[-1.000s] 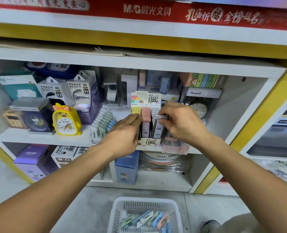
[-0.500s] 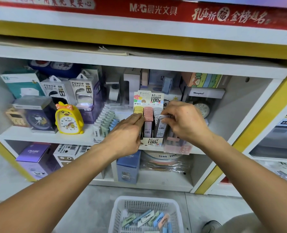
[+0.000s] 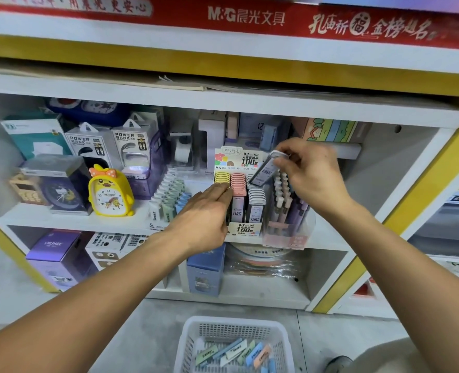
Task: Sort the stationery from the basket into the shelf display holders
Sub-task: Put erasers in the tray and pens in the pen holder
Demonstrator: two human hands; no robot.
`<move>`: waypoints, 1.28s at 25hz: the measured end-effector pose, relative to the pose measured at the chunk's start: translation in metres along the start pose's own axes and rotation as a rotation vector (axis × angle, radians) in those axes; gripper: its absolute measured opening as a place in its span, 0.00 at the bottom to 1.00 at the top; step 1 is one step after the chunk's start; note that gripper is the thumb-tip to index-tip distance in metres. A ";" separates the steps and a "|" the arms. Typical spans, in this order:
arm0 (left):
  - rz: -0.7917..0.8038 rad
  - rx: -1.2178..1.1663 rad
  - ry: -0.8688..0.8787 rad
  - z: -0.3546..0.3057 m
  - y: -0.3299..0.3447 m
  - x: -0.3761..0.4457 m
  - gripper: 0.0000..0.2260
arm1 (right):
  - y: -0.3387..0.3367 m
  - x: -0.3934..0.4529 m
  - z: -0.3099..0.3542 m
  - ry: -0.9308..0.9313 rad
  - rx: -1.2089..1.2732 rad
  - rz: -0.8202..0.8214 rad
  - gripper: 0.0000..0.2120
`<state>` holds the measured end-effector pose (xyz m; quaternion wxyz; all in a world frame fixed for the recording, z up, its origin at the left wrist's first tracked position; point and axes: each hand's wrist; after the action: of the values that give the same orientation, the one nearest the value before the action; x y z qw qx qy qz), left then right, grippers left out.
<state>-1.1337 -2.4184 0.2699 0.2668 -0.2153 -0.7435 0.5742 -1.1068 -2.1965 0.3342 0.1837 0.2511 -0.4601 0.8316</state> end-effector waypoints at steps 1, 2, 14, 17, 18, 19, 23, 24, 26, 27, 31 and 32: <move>0.001 0.000 0.000 0.000 0.000 0.000 0.33 | 0.004 0.000 -0.001 -0.004 -0.040 0.028 0.06; 0.002 -0.001 -0.002 0.000 0.000 0.000 0.33 | 0.008 0.001 -0.001 0.000 -0.087 0.048 0.06; -0.040 0.000 0.021 0.001 -0.002 0.001 0.30 | 0.045 0.001 0.001 -0.105 -0.529 0.351 0.10; -0.046 -0.007 0.019 0.002 -0.002 0.001 0.28 | 0.038 0.005 0.003 -0.072 -0.402 0.274 0.12; -0.044 -0.008 0.018 0.002 -0.002 0.001 0.28 | 0.033 0.006 0.004 -0.052 -0.337 0.287 0.13; -0.041 -0.009 0.019 0.002 -0.002 0.001 0.28 | 0.029 0.007 0.005 -0.043 -0.297 0.344 0.16; -0.030 -0.008 0.019 0.002 -0.002 0.001 0.29 | 0.029 0.001 0.005 -0.083 -0.437 0.542 0.27; -0.025 -0.006 0.016 0.001 -0.002 0.001 0.30 | 0.032 0.001 0.005 -0.084 -0.465 0.510 0.25; -0.014 -0.003 0.012 0.001 -0.002 0.001 0.31 | 0.035 0.002 0.005 -0.082 -0.482 0.436 0.22; -0.010 0.000 0.011 0.000 -0.002 0.001 0.31 | 0.036 0.002 0.005 -0.083 -0.483 0.420 0.21; -0.005 -0.008 -0.001 -0.001 -0.002 0.002 0.31 | 0.036 0.001 0.006 -0.074 -0.442 0.447 0.19; -0.001 -0.015 -0.007 -0.001 -0.003 0.001 0.31 | 0.034 -0.001 0.007 -0.069 -0.430 0.458 0.19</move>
<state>-1.1339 -2.4171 0.2730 0.2629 -0.2149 -0.7487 0.5694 -1.1229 -2.2197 0.3137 0.0249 0.1245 -0.6759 0.7260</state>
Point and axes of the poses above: each hand's wrist, its own x-axis towards the middle knuckle, its own y-axis out of the palm, z = x × y, and after that the axes turned 1 degree about -x, right-handed
